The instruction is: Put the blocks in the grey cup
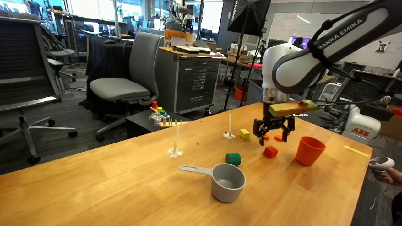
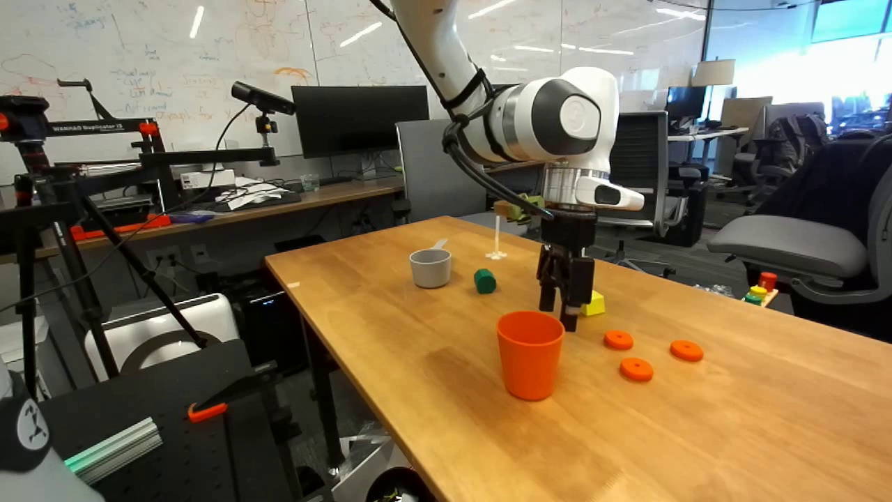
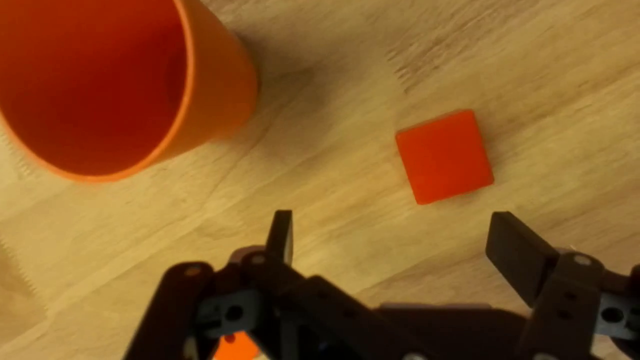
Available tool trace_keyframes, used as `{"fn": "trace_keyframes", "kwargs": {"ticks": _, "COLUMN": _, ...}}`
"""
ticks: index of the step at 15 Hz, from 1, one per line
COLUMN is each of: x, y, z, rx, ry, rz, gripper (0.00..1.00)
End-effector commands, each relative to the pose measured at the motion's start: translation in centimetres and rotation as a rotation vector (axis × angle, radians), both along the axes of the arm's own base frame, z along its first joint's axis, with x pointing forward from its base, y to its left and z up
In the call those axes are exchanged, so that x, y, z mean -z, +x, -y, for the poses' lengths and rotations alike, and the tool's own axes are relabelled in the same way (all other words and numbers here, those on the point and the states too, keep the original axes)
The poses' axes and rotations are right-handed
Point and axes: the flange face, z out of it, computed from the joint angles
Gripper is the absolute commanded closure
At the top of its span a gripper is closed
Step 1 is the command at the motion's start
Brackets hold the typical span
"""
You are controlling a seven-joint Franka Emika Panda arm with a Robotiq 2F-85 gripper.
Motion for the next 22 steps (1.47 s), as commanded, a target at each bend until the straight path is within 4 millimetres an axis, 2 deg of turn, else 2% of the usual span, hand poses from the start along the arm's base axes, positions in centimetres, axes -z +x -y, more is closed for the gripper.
{"fn": "trace_keyframes", "kwargs": {"ticks": 1, "x": -0.8, "y": 1.8, "z": -1.0, "rx": 0.009, "ry": 0.004, "rz": 0.009, "gripper": 0.00}}
{"fn": "trace_keyframes", "kwargs": {"ticks": 5, "x": -1.5, "y": 2.5, "z": -2.1, "rx": 0.013, "ry": 0.031, "rz": 0.033, "gripper": 0.00}}
{"fn": "trace_keyframes", "kwargs": {"ticks": 11, "x": -1.5, "y": 1.4, "z": -3.8, "rx": 0.024, "ry": 0.070, "rz": 0.028, "gripper": 0.00}}
{"fn": "trace_keyframes", "kwargs": {"ticks": 17, "x": -1.0, "y": 0.1, "z": -3.3, "rx": 0.053, "ry": 0.083, "rz": 0.010, "gripper": 0.00}}
{"fn": "trace_keyframes", "kwargs": {"ticks": 22, "x": -0.2, "y": -1.1, "z": -1.8, "rx": 0.082, "ry": 0.071, "rz": -0.016, "gripper": 0.00}}
